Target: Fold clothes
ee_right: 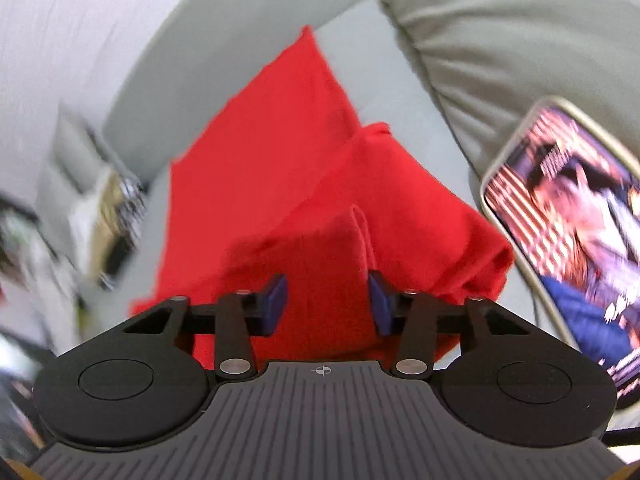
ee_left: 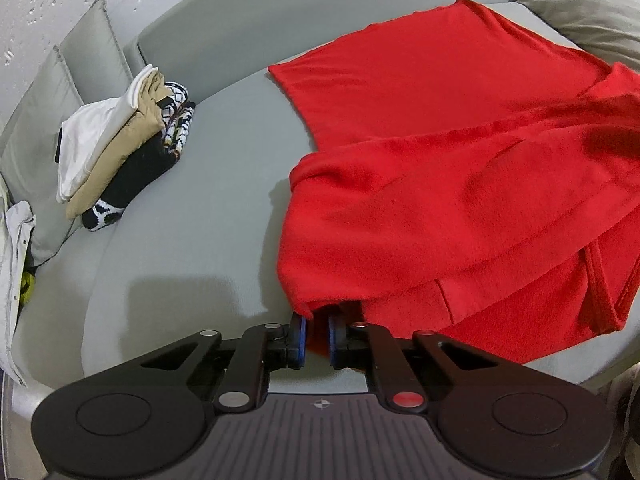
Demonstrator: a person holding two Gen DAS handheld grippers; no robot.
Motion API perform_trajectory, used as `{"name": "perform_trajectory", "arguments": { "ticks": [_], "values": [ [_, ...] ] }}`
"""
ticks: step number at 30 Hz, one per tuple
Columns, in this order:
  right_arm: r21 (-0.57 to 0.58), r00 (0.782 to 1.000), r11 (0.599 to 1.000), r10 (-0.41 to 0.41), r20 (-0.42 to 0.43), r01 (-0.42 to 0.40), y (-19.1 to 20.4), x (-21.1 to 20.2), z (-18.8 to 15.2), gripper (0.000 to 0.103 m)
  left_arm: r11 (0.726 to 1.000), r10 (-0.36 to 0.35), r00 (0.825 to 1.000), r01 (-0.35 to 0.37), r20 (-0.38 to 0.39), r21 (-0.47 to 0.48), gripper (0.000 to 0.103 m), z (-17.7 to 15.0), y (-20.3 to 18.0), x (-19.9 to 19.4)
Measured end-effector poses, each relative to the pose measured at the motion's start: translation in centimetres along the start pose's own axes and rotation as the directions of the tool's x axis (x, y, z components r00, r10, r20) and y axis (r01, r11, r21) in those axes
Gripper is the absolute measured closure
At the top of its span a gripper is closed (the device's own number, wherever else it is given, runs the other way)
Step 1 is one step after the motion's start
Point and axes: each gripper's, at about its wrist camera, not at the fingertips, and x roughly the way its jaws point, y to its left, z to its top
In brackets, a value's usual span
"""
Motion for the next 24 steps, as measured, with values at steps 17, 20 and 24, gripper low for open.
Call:
{"name": "perform_trajectory", "arguments": {
  "ticks": [17,20,24],
  "values": [
    [-0.277,0.898,0.874,-0.310,0.313,0.398,5.7,-4.0,3.5,0.103,0.981,0.174,0.985,-0.172,-0.010,0.089,0.103,-1.6,-3.4,-2.9],
    [-0.258,0.903,0.870,-0.372,0.213,0.420,3.8,-1.6,2.9,0.103,0.975,0.198,0.978,-0.191,-0.057,0.114,0.103,-1.8,-4.1,-2.2],
    [-0.267,0.912,0.873,-0.395,0.109,0.409,2.2,-0.3,1.7,0.090,0.995,0.094,0.988,-0.089,-0.125,0.047,0.087,-2.3,-2.9,-2.6]
  ]
}}
